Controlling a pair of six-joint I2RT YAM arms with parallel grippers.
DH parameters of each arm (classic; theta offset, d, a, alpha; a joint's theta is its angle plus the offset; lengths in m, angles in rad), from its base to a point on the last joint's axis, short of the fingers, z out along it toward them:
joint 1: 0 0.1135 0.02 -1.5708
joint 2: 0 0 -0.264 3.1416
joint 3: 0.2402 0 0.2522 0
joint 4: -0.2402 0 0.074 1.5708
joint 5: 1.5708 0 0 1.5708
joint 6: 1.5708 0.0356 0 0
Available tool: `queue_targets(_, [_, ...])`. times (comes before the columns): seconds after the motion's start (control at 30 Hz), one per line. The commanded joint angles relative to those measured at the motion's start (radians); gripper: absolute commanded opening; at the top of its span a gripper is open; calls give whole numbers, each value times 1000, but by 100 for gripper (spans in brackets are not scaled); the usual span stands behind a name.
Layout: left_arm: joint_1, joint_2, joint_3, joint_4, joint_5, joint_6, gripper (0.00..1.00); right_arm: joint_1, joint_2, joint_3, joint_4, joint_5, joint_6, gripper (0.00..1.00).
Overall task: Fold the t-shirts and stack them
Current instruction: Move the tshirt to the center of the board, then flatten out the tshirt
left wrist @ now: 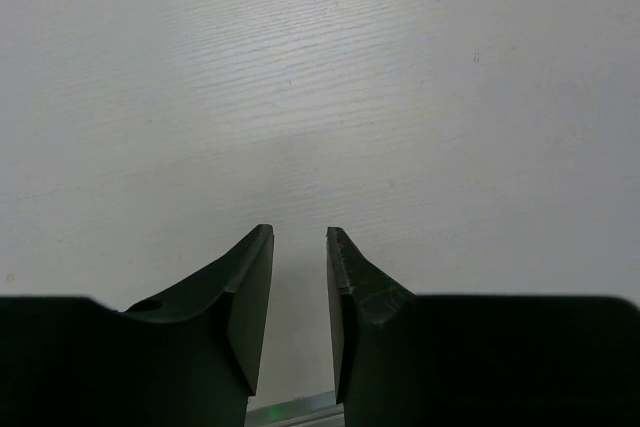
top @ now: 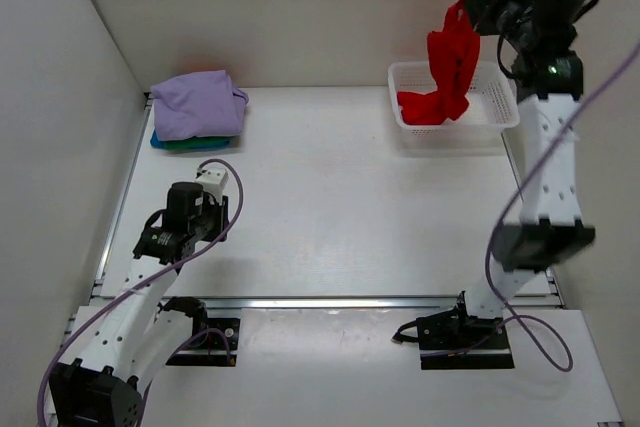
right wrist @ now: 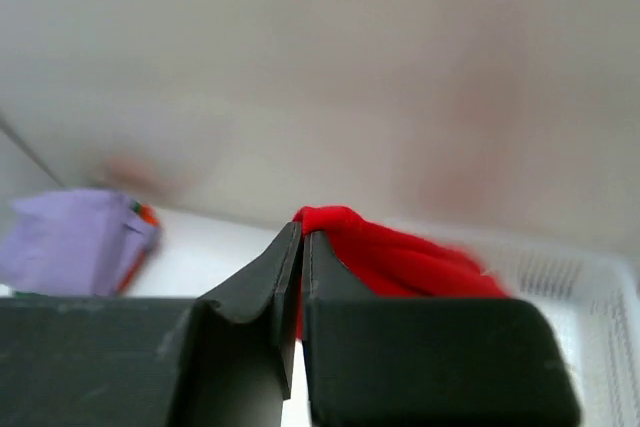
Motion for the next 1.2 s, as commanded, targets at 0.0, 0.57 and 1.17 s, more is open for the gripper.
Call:
queue_targets(0.0, [-19,-35,-5,19,-21,-12,38,138,-356,-136,98,14,-70,0])
queue_targets(0.57, [-12,-131,-9,22,-82,-48,18,596,-499,-836,215,123,-4,0])
queue_targets(1.17, [-60,-72,44,265,420,-299,28,619,-474,-1202,34,163,88,45])
